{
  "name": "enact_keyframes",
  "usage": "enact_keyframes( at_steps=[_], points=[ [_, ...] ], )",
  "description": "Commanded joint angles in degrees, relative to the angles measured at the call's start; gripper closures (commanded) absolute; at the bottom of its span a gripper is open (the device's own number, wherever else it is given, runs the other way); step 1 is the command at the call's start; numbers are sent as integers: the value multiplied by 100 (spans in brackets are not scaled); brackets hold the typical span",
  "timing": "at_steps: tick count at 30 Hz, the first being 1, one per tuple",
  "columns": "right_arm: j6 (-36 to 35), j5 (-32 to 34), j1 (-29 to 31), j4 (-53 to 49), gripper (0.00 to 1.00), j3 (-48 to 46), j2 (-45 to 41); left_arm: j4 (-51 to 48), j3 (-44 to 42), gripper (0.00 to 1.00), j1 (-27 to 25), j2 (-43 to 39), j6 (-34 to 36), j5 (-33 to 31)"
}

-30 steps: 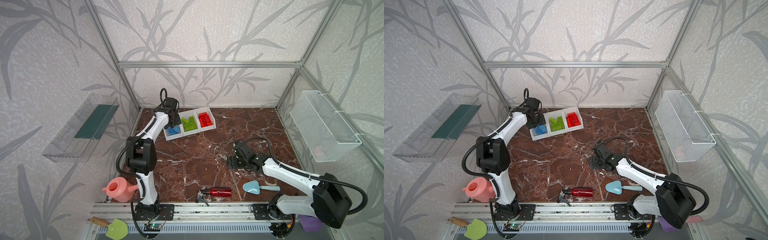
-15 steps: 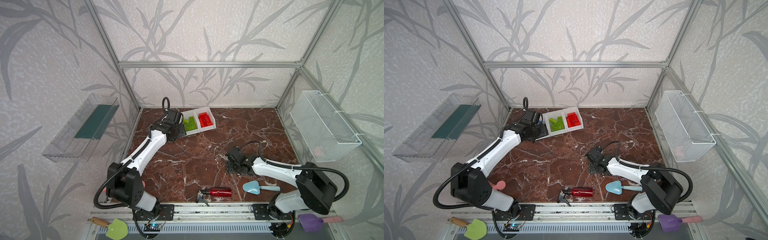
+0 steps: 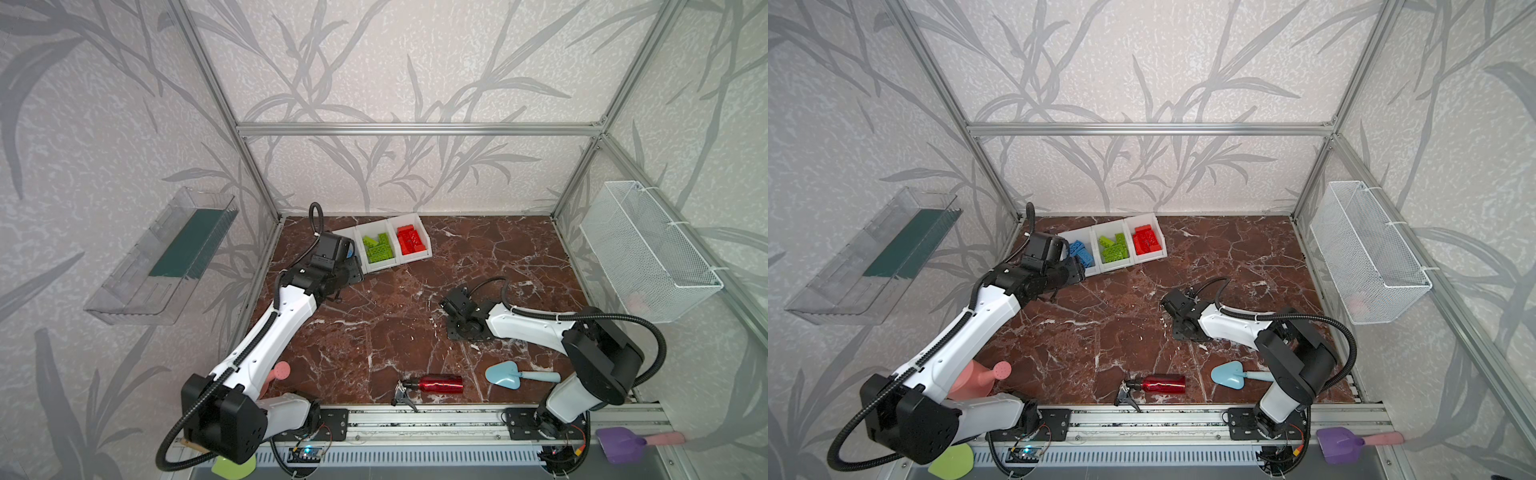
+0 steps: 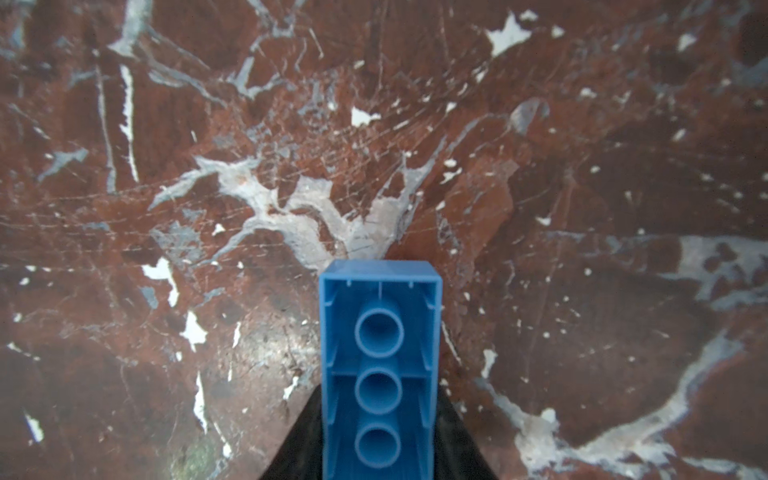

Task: Sort the legos into containers by color
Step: 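Grasp the last blue brick with the right gripper while the left gripper withdraws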

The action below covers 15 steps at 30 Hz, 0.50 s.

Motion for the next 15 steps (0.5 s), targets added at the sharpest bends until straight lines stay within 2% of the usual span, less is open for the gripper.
enact_keyframes(
  at_steps=[1, 4, 9, 15],
  points=[
    [-40, -9, 60, -276, 69, 248, 46, -108, -113, 35, -2, -330, 40, -260],
    [-192, -4, 110, -421, 78, 462, 30, -158, -150, 35, 15, -568, 78, -328],
    [-728, -248, 183, -594, 80, 1008, 28, -192, -281, 35, 53, -1132, 119, -504],
    [-1531, -1137, 183, -550, 86, 2064, 341, -157, -655, 35, 101, -1977, 270, -773]
  ],
)
